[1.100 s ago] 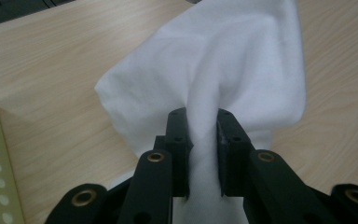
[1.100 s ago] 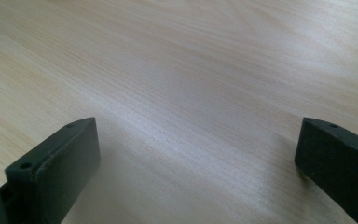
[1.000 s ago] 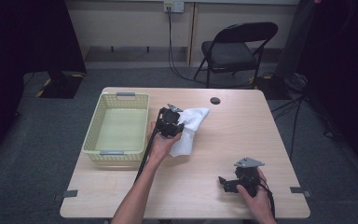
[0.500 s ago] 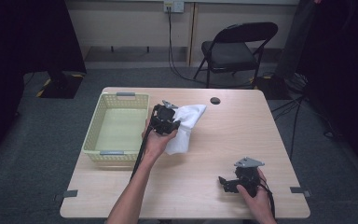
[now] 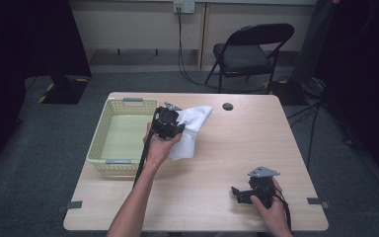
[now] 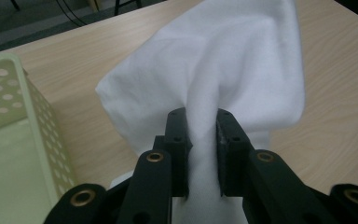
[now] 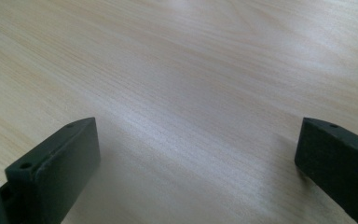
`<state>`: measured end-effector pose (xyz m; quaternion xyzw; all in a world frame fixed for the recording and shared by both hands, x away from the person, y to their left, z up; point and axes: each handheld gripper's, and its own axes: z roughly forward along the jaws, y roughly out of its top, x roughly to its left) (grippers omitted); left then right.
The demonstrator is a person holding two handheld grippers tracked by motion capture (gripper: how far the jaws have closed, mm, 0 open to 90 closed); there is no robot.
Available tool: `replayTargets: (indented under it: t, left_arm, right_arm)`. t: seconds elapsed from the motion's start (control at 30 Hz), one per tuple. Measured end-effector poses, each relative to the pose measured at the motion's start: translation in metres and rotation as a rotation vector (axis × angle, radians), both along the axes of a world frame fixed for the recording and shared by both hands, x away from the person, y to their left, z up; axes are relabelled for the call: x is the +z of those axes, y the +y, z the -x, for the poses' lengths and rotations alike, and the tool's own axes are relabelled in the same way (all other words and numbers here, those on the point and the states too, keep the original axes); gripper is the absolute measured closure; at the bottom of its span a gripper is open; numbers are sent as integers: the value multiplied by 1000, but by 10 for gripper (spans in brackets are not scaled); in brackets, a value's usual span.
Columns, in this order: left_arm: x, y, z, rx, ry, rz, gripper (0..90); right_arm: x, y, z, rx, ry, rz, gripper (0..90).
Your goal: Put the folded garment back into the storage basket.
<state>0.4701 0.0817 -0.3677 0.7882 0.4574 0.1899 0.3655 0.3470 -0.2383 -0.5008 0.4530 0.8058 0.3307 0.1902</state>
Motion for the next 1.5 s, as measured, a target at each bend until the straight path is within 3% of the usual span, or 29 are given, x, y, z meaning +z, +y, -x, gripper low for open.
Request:
replayTargets:
  t: [0.5, 0.67, 0.87, 1.5]
  left_arm:
    - [21, 25, 3, 36, -45, 24, 775]
    - [27, 32, 4, 62, -50, 9, 775]
    - [36, 48, 7, 89, -72, 22, 775]
    - [43, 83, 10, 145, -104, 2, 774]
  right_arm:
    - [0, 0, 0, 0, 0, 0, 0]
    - [0, 0, -1, 0, 0, 0, 0]
    - [0, 0, -1, -1, 0, 0, 0]
    - [0, 0, -1, -1, 0, 0, 0]
